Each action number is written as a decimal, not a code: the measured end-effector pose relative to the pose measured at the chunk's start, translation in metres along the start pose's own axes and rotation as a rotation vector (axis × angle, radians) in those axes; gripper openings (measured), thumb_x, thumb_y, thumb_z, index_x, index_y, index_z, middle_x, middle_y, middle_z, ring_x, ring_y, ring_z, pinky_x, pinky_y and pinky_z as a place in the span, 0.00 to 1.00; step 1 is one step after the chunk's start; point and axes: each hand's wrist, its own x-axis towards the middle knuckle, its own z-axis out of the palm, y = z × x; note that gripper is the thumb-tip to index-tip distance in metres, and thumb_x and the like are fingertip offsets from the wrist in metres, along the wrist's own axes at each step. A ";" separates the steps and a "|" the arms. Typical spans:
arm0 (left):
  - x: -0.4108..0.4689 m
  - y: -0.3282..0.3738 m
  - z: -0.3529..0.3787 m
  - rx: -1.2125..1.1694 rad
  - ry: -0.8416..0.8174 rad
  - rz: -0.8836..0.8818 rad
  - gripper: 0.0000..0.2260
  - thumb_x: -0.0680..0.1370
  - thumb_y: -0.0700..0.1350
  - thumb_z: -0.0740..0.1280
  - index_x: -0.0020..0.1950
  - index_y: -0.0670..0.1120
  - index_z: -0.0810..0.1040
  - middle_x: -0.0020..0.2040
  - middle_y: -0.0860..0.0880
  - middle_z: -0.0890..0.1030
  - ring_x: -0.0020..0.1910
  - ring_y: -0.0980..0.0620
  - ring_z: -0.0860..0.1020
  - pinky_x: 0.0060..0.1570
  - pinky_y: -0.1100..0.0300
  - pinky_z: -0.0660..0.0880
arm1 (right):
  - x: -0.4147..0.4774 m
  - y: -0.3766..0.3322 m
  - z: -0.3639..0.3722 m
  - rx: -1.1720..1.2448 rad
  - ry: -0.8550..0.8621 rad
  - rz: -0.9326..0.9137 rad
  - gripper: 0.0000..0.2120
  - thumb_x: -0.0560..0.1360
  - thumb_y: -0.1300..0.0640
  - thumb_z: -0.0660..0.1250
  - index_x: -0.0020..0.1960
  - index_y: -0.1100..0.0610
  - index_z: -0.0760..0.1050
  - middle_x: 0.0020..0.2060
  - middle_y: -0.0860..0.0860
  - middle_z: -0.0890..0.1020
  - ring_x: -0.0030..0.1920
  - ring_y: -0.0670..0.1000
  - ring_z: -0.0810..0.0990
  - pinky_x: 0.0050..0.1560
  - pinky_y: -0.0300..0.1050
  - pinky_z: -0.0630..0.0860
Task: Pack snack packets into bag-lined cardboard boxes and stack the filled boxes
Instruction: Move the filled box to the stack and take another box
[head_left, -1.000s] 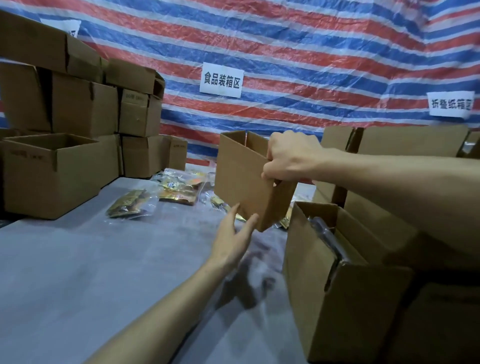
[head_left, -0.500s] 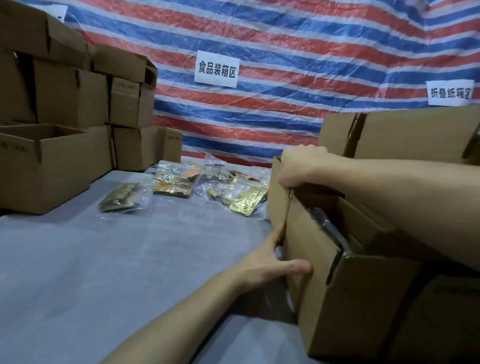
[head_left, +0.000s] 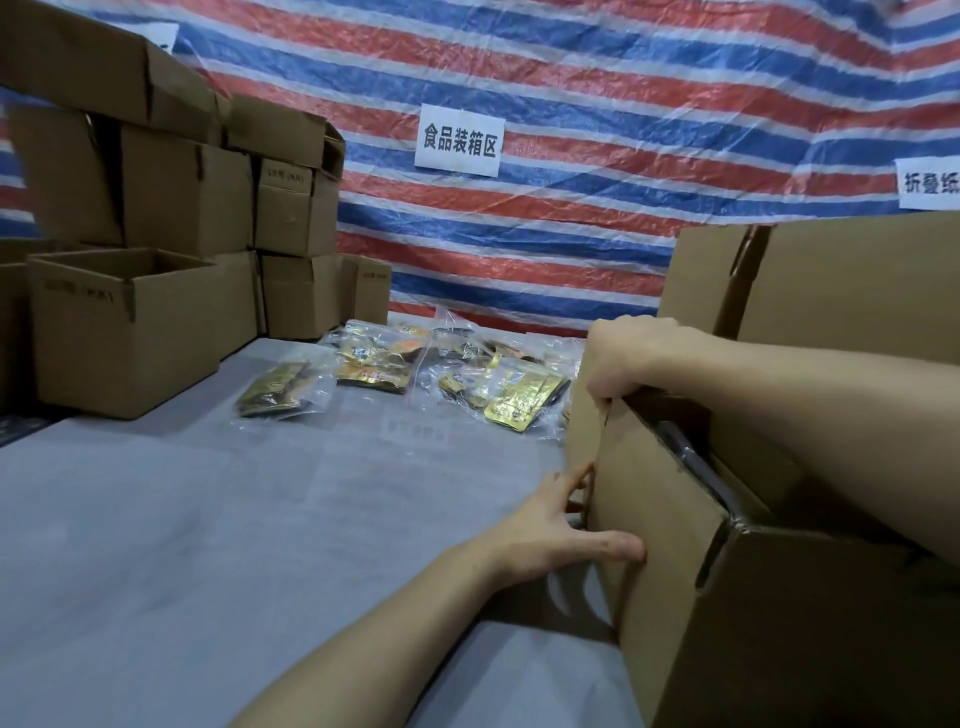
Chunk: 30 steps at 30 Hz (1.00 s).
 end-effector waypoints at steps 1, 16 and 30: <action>0.000 0.001 0.001 -0.014 -0.001 -0.002 0.55 0.59 0.67 0.75 0.82 0.55 0.55 0.73 0.56 0.65 0.68 0.56 0.71 0.62 0.67 0.70 | 0.000 -0.001 0.001 0.000 -0.023 -0.012 0.12 0.70 0.53 0.72 0.43 0.54 0.70 0.39 0.51 0.76 0.37 0.51 0.74 0.32 0.45 0.68; -0.016 0.024 -0.019 0.143 0.178 -0.029 0.25 0.72 0.56 0.77 0.66 0.50 0.79 0.63 0.53 0.81 0.59 0.60 0.77 0.54 0.72 0.70 | -0.023 -0.037 -0.020 -0.036 0.229 -0.079 0.06 0.72 0.60 0.61 0.37 0.54 0.66 0.34 0.50 0.72 0.32 0.51 0.69 0.40 0.47 0.71; -0.171 -0.023 -0.202 0.591 1.010 -0.150 0.09 0.79 0.45 0.71 0.44 0.59 0.79 0.47 0.56 0.81 0.45 0.55 0.80 0.46 0.55 0.77 | -0.031 -0.227 -0.030 1.875 0.084 -0.036 0.04 0.71 0.61 0.69 0.38 0.55 0.77 0.39 0.52 0.83 0.48 0.57 0.84 0.49 0.54 0.80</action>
